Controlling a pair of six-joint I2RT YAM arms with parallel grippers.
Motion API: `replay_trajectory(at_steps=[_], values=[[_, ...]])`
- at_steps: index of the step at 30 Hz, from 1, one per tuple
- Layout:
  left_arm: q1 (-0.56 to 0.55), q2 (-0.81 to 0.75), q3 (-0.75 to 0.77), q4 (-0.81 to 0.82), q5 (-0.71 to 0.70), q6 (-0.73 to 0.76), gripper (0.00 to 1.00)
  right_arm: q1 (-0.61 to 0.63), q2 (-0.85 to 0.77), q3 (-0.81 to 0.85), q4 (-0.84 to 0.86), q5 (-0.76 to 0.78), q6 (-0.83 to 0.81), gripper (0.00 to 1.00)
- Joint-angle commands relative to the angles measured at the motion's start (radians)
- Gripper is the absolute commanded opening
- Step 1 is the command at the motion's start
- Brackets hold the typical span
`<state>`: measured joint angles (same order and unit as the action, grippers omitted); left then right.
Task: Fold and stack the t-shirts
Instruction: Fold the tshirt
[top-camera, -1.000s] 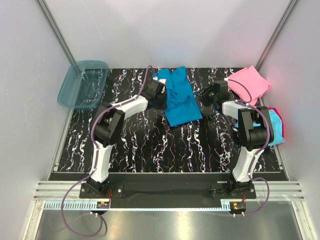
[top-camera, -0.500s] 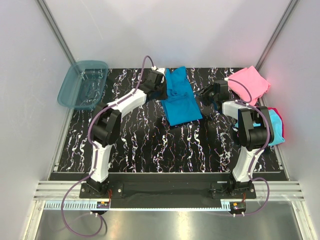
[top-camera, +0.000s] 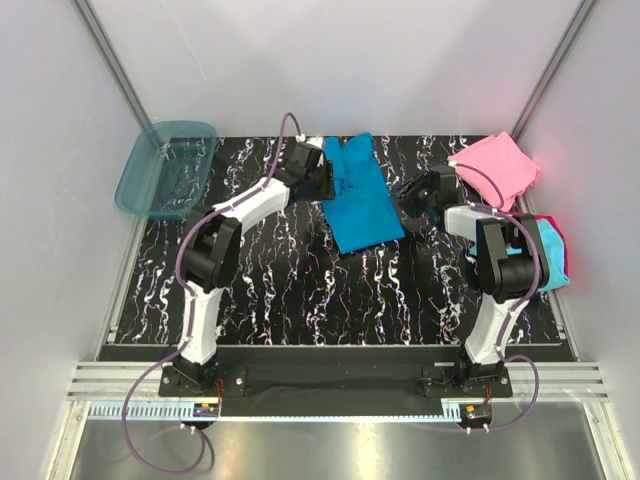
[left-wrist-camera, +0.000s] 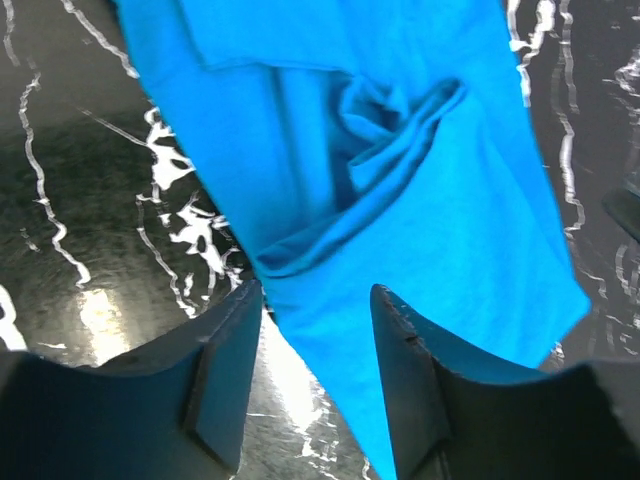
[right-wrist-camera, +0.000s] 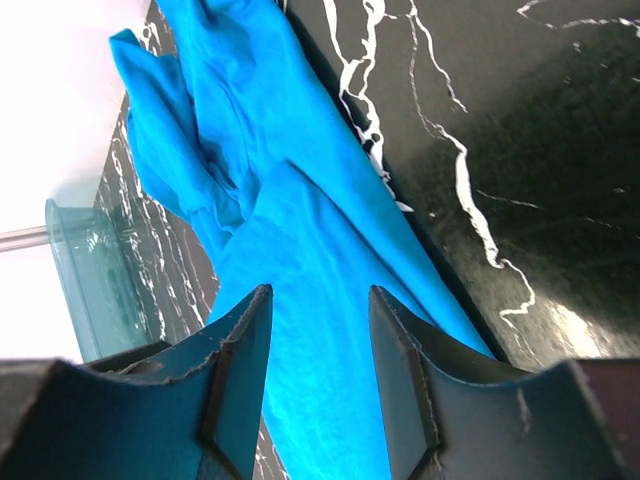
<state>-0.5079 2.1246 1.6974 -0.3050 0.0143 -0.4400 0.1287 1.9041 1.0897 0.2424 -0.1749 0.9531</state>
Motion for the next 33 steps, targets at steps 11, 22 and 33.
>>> replay_trajectory(at_steps=[11, 22, 33], values=[[0.012, -0.274, -0.490, 0.352, -0.021, -0.193, 0.53, -0.032, -0.146, -0.160, 0.026, 0.101, -0.065, 0.59], [0.012, -0.324, -0.880, 0.825, 0.220, -0.347, 0.52, -0.116, -0.120, -0.353, 0.175, -0.087, -0.040, 0.63], [0.003, -0.203, -0.891, 1.069, 0.286, -0.476, 0.50, -0.094, -0.010, -0.335, 0.256, -0.285, 0.010, 0.64]])
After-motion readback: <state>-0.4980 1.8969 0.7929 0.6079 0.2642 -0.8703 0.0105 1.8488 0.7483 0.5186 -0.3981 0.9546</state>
